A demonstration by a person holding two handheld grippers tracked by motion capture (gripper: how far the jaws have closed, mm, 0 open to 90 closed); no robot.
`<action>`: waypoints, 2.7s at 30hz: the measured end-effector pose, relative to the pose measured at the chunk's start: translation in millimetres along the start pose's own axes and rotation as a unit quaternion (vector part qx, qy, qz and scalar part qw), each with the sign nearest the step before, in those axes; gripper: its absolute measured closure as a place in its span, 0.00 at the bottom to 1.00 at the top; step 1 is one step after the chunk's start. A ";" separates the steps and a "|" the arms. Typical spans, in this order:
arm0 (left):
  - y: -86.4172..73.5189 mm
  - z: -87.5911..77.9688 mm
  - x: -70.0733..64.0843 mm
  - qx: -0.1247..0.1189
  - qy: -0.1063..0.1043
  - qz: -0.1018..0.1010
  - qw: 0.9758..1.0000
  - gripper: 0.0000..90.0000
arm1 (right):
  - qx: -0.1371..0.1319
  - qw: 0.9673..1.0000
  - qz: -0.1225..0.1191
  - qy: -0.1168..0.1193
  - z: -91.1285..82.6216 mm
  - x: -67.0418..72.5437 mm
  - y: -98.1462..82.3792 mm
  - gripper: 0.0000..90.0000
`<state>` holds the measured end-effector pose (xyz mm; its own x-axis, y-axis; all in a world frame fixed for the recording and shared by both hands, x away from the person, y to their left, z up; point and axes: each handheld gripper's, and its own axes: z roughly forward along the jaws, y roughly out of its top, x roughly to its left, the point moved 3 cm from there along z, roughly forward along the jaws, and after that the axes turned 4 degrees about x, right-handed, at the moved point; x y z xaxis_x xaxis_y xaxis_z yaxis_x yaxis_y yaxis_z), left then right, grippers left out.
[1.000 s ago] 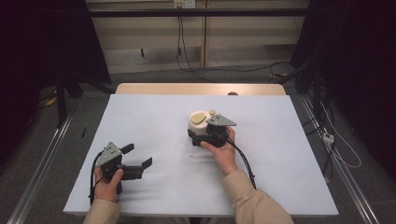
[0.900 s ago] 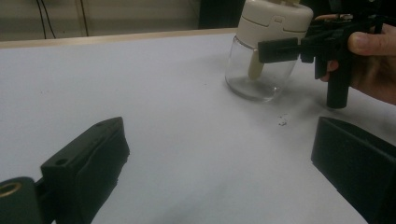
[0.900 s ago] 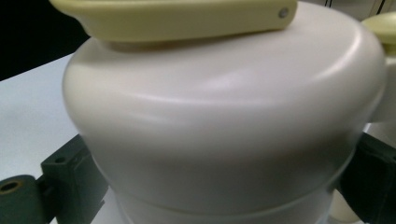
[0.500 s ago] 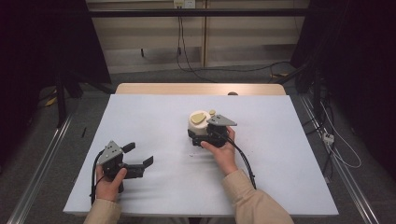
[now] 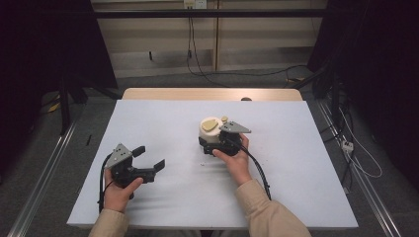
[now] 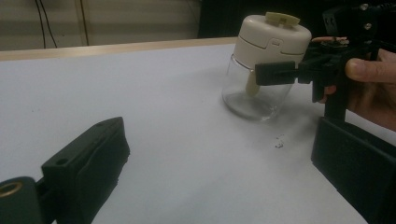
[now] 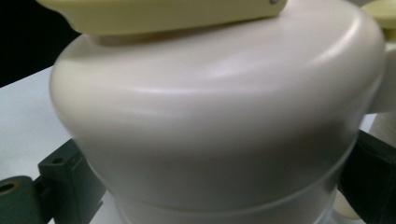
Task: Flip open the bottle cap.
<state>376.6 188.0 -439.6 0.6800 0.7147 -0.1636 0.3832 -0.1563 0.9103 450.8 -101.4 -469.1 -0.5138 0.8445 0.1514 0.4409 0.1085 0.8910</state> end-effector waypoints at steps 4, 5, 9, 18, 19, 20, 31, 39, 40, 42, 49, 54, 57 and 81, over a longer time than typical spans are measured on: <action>3.8 3.4 -3.0 0.004 -0.003 0.002 1.000 0.05 | 0.001 1.000 0.000 0.000 0.1 -0.1 -0.1 0.04; 4.9 4.0 -3.7 0.004 -0.005 0.001 1.000 0.05 | 0.001 1.000 -0.001 0.000 0.3 -0.2 -0.2 0.04; 6.8 5.9 -4.9 0.006 -0.019 0.001 1.000 0.05 | 0.001 1.000 0.001 0.001 0.5 -0.2 -0.1 0.04; 11.6 16.1 -7.7 0.008 -0.026 -0.008 1.000 0.05 | 0.001 1.000 0.004 0.004 0.9 -0.6 -0.6 0.04; 12.2 17.1 -8.4 0.008 -0.028 -0.009 1.000 0.05 | 0.002 1.000 0.004 0.003 0.9 -0.5 -0.6 0.04; 12.8 18.4 -9.2 0.007 -0.030 -0.009 0.999 0.05 | 0.002 1.000 0.004 0.003 1.0 -0.5 -0.5 0.04; 16.2 26.2 -11.3 0.008 -0.037 -0.011 0.999 0.05 | 0.002 1.000 0.003 0.002 1.1 -0.4 -0.9 0.03; 19.0 29.7 -13.4 0.007 -0.043 -0.012 0.999 0.06 | 0.003 1.000 0.002 0.002 0.9 -0.4 -1.0 0.03; 19.3 30.2 -13.5 0.006 -0.044 -0.013 0.999 0.06 | 0.004 1.000 0.001 0.002 0.9 -0.5 -0.9 0.03; 20.0 31.0 -13.5 0.006 -0.044 -0.013 0.999 0.06 | 0.004 1.000 0.001 0.002 0.9 -0.5 -0.9 0.04; 22.3 34.9 -14.7 0.010 -0.046 -0.009 0.999 0.07 | 0.004 1.000 -0.001 0.002 0.9 -0.7 -1.1 0.03; 24.8 37.2 -14.2 0.014 -0.045 -0.007 0.999 0.07 | 0.005 1.000 -0.001 0.002 0.9 -0.7 -1.1 0.03; 25.8 39.3 -13.8 0.015 -0.042 -0.008 0.999 0.08 | 0.005 1.000 -0.001 0.003 0.9 -0.7 -1.1 0.03; 38.9 52.4 -21.8 0.034 -0.051 0.007 0.998 0.26 | 0.005 1.000 -0.004 0.002 0.8 -0.5 -1.3 0.03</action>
<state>409.4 130.6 -420.5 0.7449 0.6391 -0.1914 0.4119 -0.2149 0.8855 451.1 -101.5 -470.7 -0.5202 0.8416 0.1451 0.4435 0.1210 0.8881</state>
